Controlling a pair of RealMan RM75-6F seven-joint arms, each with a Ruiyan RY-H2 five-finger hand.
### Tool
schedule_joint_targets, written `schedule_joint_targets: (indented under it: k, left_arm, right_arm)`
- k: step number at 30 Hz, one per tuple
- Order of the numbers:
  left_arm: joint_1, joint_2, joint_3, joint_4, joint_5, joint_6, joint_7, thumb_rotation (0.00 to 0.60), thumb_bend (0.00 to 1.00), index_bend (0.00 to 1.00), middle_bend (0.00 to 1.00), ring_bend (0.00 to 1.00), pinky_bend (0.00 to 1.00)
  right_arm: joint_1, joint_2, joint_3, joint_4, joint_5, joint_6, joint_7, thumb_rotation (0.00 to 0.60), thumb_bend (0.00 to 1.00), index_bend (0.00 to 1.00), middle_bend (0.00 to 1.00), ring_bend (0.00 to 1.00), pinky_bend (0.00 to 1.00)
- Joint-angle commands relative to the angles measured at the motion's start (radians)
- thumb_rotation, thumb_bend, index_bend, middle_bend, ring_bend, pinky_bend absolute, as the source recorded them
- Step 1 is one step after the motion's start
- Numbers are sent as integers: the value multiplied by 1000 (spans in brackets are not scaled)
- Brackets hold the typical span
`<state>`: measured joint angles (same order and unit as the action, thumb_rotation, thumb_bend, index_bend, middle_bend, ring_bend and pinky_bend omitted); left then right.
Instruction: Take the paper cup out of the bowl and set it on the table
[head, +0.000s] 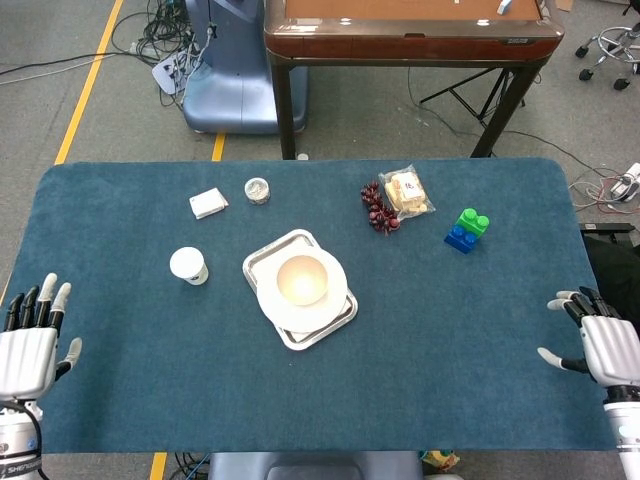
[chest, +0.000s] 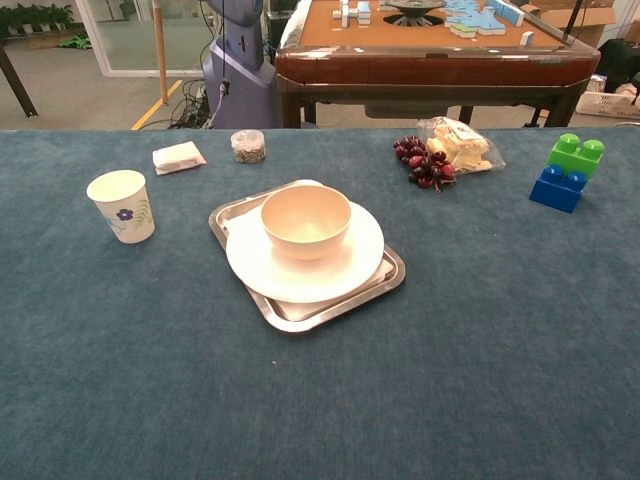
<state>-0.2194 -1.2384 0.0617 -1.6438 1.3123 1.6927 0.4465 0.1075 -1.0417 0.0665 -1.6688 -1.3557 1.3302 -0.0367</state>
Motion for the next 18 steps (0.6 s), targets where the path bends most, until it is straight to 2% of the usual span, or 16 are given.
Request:
schedule_joint_targets:
  k: [1, 10, 18]
  left_arm:
    - [35, -11, 12, -2, 19, 10, -21, 600, 318, 69, 86, 22, 68]
    - [61, -8, 28, 4, 61, -60, -39, 600, 319, 77, 102, 43, 94]
    - [78, -11, -1, 7, 53, -85, -35, 600, 319, 77, 103, 44, 100]
  right_arm:
    - [0, -2, -2, -2, 0, 1, -7, 600, 0, 338, 248, 117, 245]
    - [7, -10, 1, 0, 9, -8, -31, 600, 0, 338, 248, 117, 245]
    - [19, -12, -3, 5, 9, -33, -25, 600, 0, 338, 248, 117, 245]
